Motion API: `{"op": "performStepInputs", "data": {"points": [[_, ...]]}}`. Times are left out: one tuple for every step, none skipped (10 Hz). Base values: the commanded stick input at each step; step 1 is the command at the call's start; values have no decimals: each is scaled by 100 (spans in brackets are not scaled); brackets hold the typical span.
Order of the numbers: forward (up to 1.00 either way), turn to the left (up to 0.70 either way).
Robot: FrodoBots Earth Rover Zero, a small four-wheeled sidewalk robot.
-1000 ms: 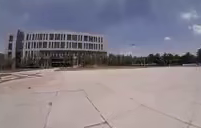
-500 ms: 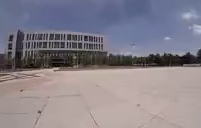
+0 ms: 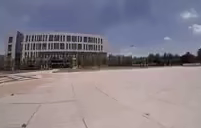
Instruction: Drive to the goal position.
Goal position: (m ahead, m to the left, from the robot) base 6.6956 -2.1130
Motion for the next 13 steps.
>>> {"op": "performStepInputs", "data": {"points": [[70, 0], [70, 0], [70, 0], [70, 0], [70, 0], [70, 0], [70, 0], [70, 0], [70, 0], [70, 0], [70, 0], [70, 0], [70, 0]]}}
